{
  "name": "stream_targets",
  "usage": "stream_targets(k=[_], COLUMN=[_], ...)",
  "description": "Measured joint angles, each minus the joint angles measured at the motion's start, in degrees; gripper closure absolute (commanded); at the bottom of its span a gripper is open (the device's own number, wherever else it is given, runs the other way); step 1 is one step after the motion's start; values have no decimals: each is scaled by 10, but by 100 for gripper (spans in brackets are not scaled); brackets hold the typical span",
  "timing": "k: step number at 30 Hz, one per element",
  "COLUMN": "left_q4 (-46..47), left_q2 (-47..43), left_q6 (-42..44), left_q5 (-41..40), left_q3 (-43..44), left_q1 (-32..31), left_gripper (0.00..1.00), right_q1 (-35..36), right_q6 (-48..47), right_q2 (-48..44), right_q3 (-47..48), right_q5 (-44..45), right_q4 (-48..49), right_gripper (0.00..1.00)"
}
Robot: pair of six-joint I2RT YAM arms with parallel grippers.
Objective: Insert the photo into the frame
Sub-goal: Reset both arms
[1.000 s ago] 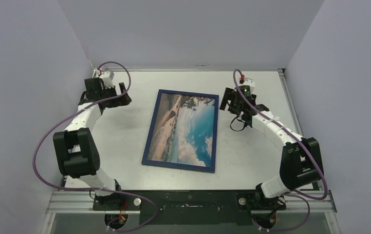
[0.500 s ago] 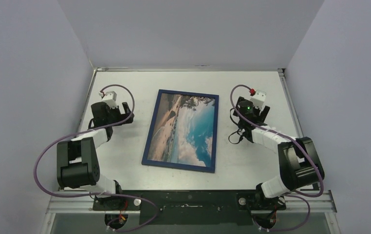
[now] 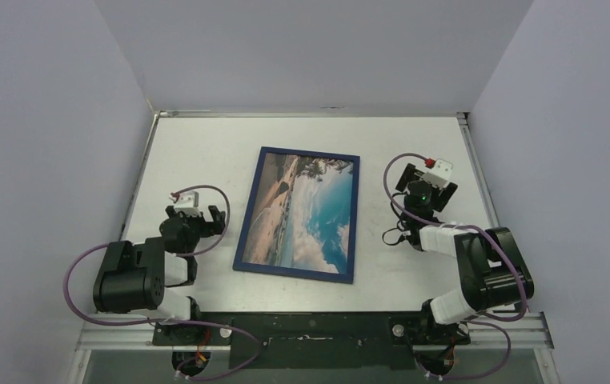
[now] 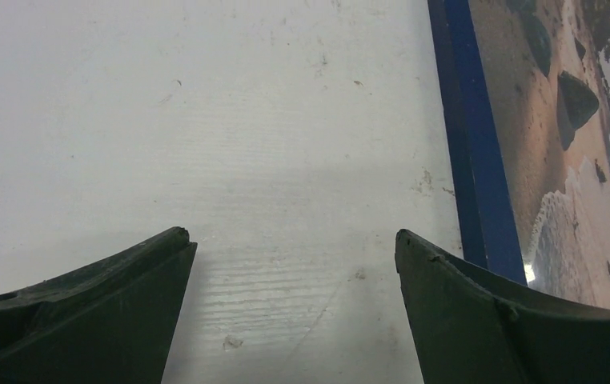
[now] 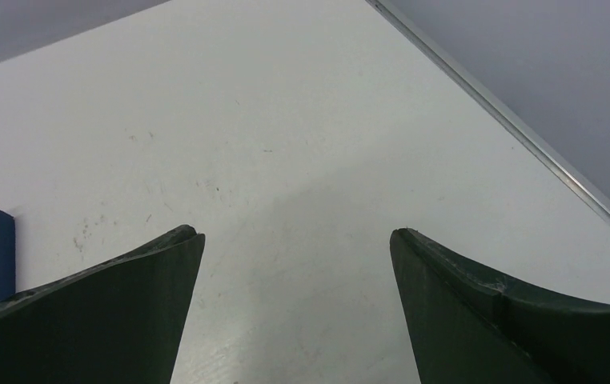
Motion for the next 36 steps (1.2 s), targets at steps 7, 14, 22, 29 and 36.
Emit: stream_targets(k=[7,14,22,29,36], left_q4=[31,28,26,26,25], left_q2=[2,2,2,2,2], left_q6=[3,13,17,17,17], left_q5=[-27,-59,-74,-77,-79], left_q3=[34,49,49,49,49], left_q1=[-6,-26,-30,-31,-33], left_gripper=[4,4,4,4,4], right_q1=[-23,-50,-53,-51,-49], right_q6=[-53,-77,-100,-106,-108], right_q2=[-18,-14,76,77,77], right_q3=[-59,-145,-169,-151,-151], right_q5=[-41,-67,-110,-112,-112], right_q4=[75,176,271,275,276], right_gripper=[10,10,10,10,10])
